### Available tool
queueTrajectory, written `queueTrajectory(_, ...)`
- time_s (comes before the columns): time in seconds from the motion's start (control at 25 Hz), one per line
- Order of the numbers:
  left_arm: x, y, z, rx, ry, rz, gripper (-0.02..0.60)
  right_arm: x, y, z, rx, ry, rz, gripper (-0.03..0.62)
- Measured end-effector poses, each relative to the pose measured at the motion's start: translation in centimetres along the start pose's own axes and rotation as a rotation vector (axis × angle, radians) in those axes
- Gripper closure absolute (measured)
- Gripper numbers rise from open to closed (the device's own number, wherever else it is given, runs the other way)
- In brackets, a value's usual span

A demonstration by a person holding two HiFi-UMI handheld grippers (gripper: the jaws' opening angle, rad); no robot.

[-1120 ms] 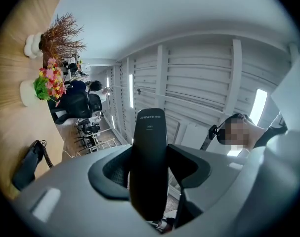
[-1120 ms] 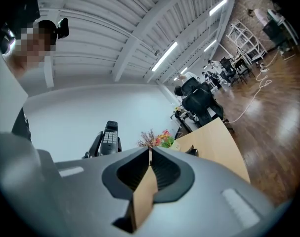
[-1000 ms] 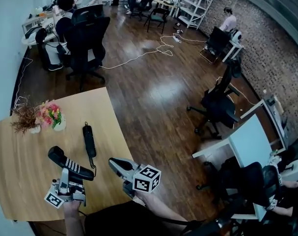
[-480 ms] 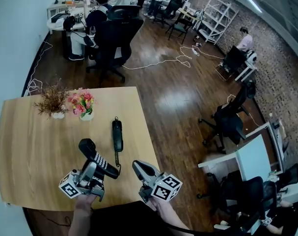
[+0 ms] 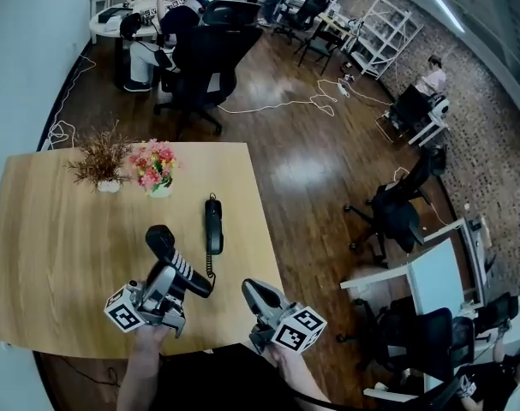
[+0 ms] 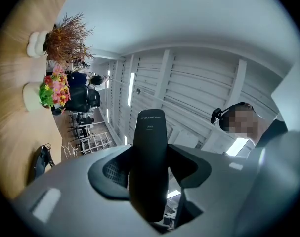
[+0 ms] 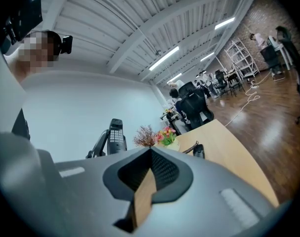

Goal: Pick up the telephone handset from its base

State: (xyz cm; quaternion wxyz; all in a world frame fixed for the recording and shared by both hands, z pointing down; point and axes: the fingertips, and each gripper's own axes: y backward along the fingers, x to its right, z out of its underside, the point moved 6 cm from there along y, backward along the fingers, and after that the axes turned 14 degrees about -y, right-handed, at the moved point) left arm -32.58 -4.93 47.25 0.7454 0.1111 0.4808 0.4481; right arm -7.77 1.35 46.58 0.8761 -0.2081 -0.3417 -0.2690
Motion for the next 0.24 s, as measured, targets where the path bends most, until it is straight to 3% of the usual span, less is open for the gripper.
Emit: queueTrajectory(0.24,-1.06,-0.92,-0.92,-0.030,-0.093,-0.040,0.348,0.66,-0.15,0.03,-0.021,0.009,-0.024,0.591)
